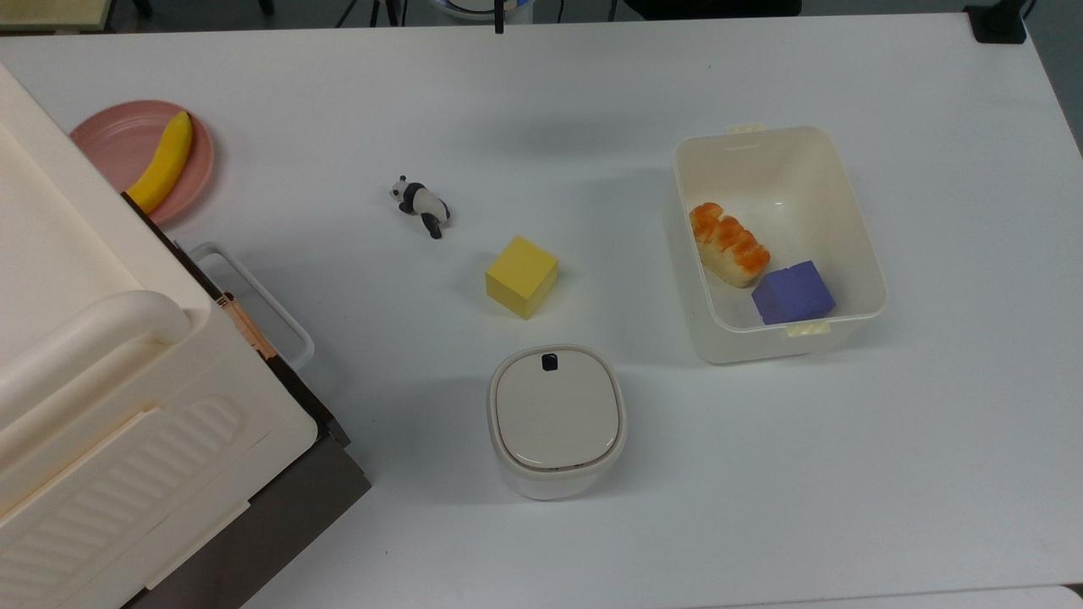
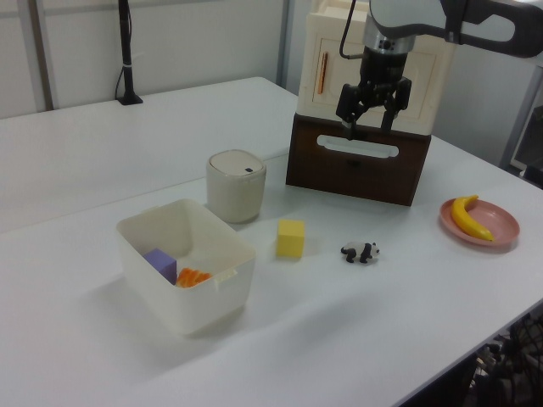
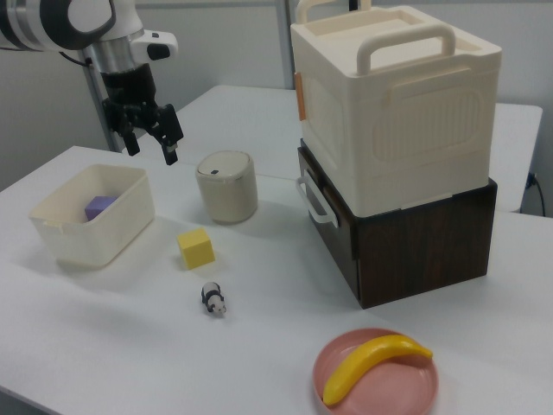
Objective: Slide the drawer open
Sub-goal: 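Move the gripper down toward the handle of the dark wooden drawer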
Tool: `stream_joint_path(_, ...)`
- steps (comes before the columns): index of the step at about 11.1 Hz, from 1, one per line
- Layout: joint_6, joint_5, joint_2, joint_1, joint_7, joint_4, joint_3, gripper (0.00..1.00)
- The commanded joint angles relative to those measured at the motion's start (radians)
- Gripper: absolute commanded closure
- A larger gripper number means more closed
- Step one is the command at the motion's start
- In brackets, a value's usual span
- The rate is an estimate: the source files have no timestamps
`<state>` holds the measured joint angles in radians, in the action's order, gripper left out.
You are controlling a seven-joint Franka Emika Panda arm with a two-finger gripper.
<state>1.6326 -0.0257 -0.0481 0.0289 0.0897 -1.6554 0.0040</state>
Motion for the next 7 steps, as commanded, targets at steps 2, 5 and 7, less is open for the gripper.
stream_joint_path(2,-0.017,0.021,-0.041,0.040,-0.050,-0.067,-0.012,0.00)
stream_joint_path(5,-0.072,0.009,-0.039,0.043,-0.129,-0.067,-0.012,0.00)
stream_joint_path(7,-0.063,0.012,-0.038,0.040,-0.123,-0.070,-0.012,0.00)
